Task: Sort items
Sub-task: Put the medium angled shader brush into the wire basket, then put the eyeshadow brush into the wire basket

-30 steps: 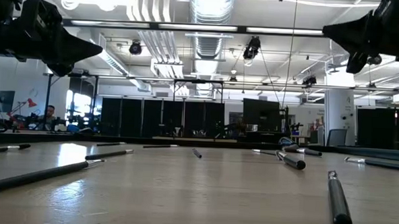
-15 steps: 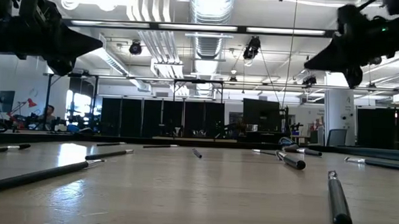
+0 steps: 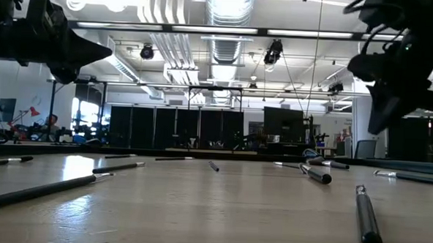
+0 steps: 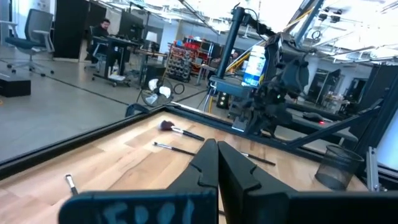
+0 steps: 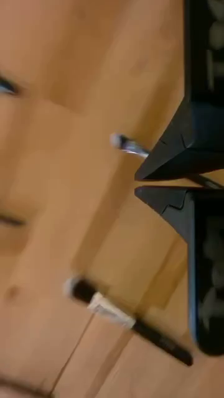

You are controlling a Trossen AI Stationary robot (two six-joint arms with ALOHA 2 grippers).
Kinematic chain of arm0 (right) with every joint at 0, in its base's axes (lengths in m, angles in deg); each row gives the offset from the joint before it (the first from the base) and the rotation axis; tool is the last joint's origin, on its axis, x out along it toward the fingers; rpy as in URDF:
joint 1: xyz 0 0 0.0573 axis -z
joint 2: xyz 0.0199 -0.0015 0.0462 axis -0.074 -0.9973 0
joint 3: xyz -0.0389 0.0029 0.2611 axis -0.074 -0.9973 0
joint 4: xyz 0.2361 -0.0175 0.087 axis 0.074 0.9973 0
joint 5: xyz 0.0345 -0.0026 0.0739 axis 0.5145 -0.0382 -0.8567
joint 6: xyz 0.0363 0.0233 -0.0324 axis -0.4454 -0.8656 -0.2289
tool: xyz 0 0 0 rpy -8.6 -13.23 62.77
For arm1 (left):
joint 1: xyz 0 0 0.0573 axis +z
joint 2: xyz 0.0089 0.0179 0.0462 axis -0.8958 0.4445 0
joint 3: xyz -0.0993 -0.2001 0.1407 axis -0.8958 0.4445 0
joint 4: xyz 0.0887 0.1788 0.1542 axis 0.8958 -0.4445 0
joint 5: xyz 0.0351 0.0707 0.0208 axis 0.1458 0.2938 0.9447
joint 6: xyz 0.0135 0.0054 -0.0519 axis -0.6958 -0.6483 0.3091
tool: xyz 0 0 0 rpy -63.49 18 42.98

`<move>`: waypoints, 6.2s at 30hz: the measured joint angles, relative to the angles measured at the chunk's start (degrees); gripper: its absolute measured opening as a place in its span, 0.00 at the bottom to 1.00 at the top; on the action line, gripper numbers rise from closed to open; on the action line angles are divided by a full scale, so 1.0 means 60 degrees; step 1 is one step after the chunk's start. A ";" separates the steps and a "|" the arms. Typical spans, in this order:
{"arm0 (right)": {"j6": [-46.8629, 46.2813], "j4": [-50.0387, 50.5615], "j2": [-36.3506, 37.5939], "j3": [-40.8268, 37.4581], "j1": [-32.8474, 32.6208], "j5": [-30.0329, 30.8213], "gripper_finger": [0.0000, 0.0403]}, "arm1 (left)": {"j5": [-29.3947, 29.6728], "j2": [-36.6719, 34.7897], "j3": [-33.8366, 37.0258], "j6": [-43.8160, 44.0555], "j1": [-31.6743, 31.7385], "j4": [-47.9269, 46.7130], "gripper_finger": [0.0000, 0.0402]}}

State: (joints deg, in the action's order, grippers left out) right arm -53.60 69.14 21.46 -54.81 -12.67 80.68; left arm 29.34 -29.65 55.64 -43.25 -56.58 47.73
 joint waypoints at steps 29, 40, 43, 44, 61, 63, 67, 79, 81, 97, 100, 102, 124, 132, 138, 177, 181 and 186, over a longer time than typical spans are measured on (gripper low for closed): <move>-0.0514 -0.1361 -0.3443 -0.0185 0.1344 -0.0344 0.13 | 0.0069 0.0040 0.0018 0.0052 0.0002 -0.0114 0.00; 0.0680 -0.1585 -0.2573 -0.0120 0.1220 -0.0348 0.03 | 0.0069 0.0044 0.0025 0.0066 0.0003 -0.0129 0.00; 0.0970 -0.1606 -0.1922 0.0081 0.0874 0.0237 0.03 | 0.0069 0.0046 0.0025 0.0066 0.0001 -0.0134 0.00; 0.1028 -0.1546 -0.1738 0.0146 0.0682 0.0498 0.02 | 0.0069 0.0047 0.0025 0.0066 0.0003 -0.0136 0.00; -0.2471 0.3350 -0.1468 0.4014 -0.4492 0.4313 0.02 | 0.0069 0.0047 0.0029 0.0168 0.0001 -0.0165 0.00; -0.3582 0.4387 -0.1974 0.4577 -0.5249 0.4571 0.02 | 0.0069 0.0053 0.0029 0.0172 0.0002 -0.0161 0.00; -0.5819 0.6162 -0.3175 0.5686 -0.6548 0.4653 0.02 | 0.0069 0.0087 0.0033 0.0188 0.0002 -0.0135 0.00; -0.7709 0.7590 -0.6142 0.8239 -0.8746 0.4761 0.02 | 0.0073 0.0145 0.0030 0.0298 0.0001 -0.0138 0.00; -0.7705 0.7560 -0.6501 0.8299 -0.8838 0.4837 0.02 | 0.0073 0.0176 0.0029 0.0301 0.0003 -0.0174 0.00; -0.7497 0.7597 -0.8017 0.8290 -0.9741 0.5765 0.02 | 0.0073 0.0326 0.0029 0.0391 0.0000 -0.0161 0.00; -0.7494 0.7589 -0.8312 0.8266 -0.9808 0.6158 0.02 | 0.0076 0.0383 0.0029 0.0438 0.0000 -0.0158 0.00; -0.7501 0.7594 -0.8496 0.8266 -0.9811 0.6188 0.02 | 0.0073 0.0426 0.0029 0.0474 0.0000 -0.0161 0.00; -0.7497 0.7559 -0.8733 0.8295 -0.9883 0.5490 0.03 | 0.0073 0.0546 0.0029 0.0565 0.0003 -0.0169 0.00; -0.7523 0.7547 -0.8493 0.8382 -0.9865 0.4906 0.02 | 0.0073 0.0546 0.0029 0.0555 0.0000 -0.0176 0.00; -0.7540 0.7542 -0.7969 0.8445 -0.9580 0.4918 0.02 | 0.0070 0.0546 0.0029 0.0245 0.0003 -0.0180 0.00; 1.0275 -1.2579 -0.2072 -0.1212 -0.1220 0.2081 0.02 | 0.0546 0.4418 -0.1406 0.1760 0.0819 0.0147 0.00; 1.0697 -1.2892 -0.2072 -0.1423 -0.0919 0.2064 0.02 | 0.0206 0.6014 -0.2237 0.1713 0.1545 0.0160 0.00; 1.0932 -1.2973 -0.2072 -0.1467 -0.0809 0.2075 0.02 | -0.0801 0.8247 -0.3296 0.1368 0.2314 0.0035 0.00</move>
State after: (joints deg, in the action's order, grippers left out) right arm 11.99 -8.69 9.03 -63.61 -17.52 93.13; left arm 24.53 19.83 35.86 -35.05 -42.70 47.94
